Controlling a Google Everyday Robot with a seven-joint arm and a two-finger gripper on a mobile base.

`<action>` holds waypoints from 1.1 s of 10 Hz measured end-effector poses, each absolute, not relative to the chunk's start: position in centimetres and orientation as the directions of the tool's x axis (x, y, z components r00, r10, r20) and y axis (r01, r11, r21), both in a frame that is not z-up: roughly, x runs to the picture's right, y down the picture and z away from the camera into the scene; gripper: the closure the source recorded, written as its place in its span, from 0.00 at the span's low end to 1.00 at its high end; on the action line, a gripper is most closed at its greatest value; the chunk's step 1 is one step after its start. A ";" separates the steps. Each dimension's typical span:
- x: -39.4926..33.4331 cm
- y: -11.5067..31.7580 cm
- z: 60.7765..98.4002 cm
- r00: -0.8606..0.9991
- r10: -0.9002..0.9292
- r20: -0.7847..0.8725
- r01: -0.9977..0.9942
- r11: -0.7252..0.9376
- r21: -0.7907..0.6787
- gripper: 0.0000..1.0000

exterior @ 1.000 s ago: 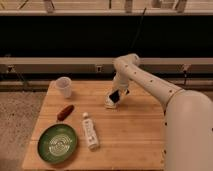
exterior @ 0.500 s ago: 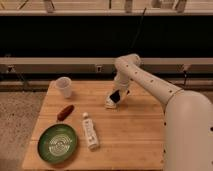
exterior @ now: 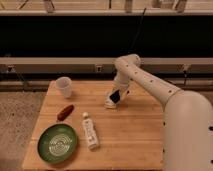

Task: Place the eraser on the white sponge

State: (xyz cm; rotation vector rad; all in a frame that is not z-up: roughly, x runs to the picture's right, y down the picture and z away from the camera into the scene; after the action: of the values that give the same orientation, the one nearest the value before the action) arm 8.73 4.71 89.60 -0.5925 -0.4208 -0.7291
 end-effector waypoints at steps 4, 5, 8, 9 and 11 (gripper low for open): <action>8.9 4.8 89.8 0.660 -0.499 0.562 0.735 0.584 -0.345 0.96; 8.9 5.0 89.9 0.647 -0.506 0.570 0.746 0.575 -0.336 0.96; 8.9 5.1 90.0 0.636 -0.508 0.581 0.754 0.567 -0.330 0.96; 8.9 5.1 90.1 0.632 -0.510 0.584 0.758 0.564 -0.328 0.96; 9.0 5.1 90.2 0.623 -0.514 0.589 0.765 0.558 -0.322 0.96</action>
State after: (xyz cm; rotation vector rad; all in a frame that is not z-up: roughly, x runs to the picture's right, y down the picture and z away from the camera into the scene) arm 9.00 5.08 90.15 -0.5985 -0.4633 -0.7863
